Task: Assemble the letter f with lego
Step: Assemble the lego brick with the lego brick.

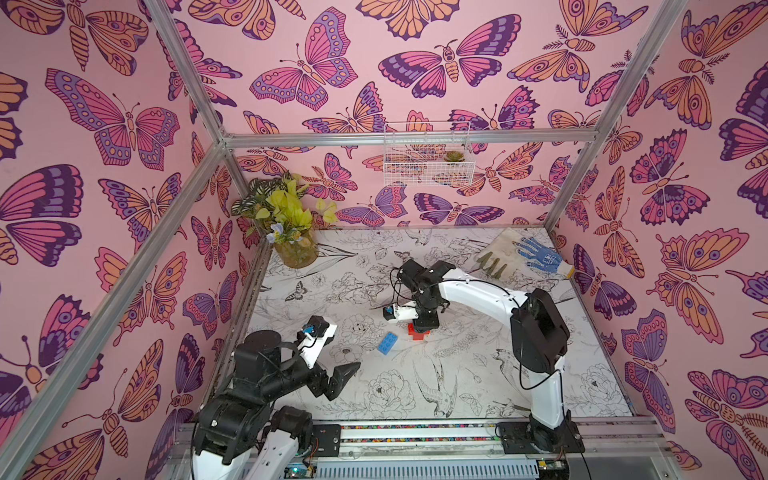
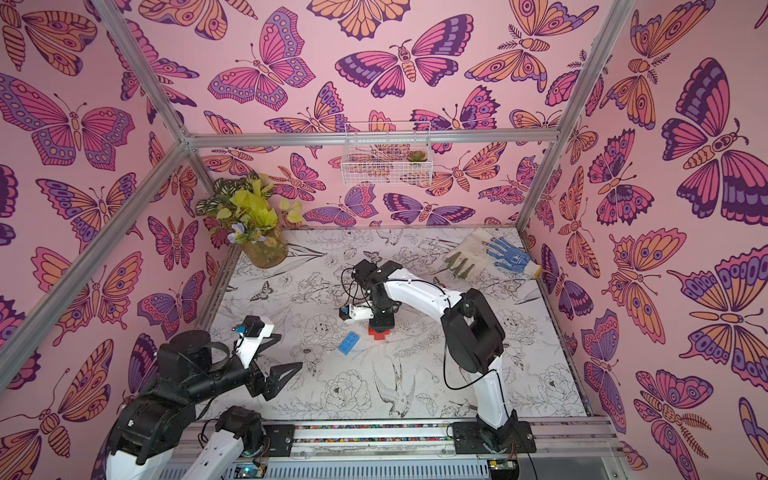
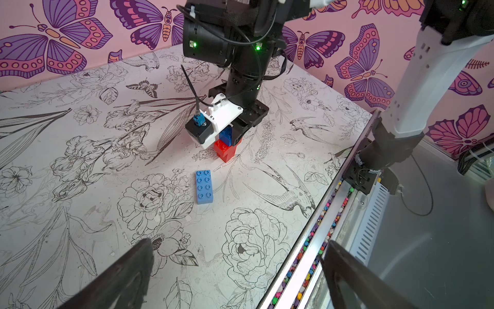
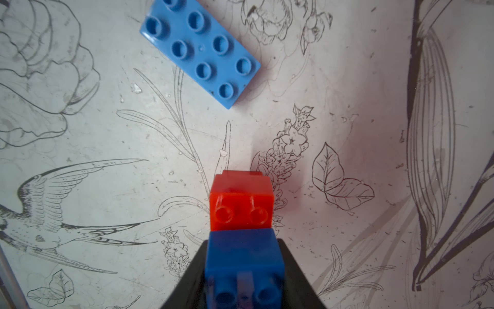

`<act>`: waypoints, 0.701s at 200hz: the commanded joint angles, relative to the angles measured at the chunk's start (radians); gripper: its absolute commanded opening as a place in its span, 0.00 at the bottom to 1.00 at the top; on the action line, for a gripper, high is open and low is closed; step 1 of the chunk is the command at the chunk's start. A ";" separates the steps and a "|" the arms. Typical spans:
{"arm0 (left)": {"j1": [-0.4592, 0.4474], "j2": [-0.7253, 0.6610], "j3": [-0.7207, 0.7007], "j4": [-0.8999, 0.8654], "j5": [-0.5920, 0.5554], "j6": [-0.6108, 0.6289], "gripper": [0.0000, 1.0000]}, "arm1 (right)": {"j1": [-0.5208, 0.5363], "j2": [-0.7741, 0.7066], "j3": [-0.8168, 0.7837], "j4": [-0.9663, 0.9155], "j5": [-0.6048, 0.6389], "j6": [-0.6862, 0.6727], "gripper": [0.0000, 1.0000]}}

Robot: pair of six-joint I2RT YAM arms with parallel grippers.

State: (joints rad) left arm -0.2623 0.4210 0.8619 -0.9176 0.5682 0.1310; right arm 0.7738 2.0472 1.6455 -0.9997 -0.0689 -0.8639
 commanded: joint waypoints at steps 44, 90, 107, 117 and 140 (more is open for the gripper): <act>-0.006 -0.002 0.014 -0.020 0.004 0.016 1.00 | -0.014 0.084 -0.045 0.003 0.074 -0.022 0.38; -0.006 -0.002 0.014 -0.020 0.004 0.017 1.00 | -0.014 0.067 -0.044 0.000 0.047 -0.014 0.39; -0.006 -0.004 0.014 -0.020 0.004 0.018 1.00 | -0.014 0.057 -0.049 0.006 0.030 -0.010 0.39; -0.006 -0.004 0.014 -0.021 0.005 0.018 1.00 | -0.014 0.052 -0.051 0.010 0.020 -0.006 0.39; -0.007 -0.004 0.014 -0.020 0.006 0.018 1.00 | -0.015 0.038 -0.055 0.018 -0.007 0.000 0.41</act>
State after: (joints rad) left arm -0.2623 0.4210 0.8619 -0.9180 0.5682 0.1310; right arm 0.7605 2.1208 1.6054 -0.9730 -0.0231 -0.8715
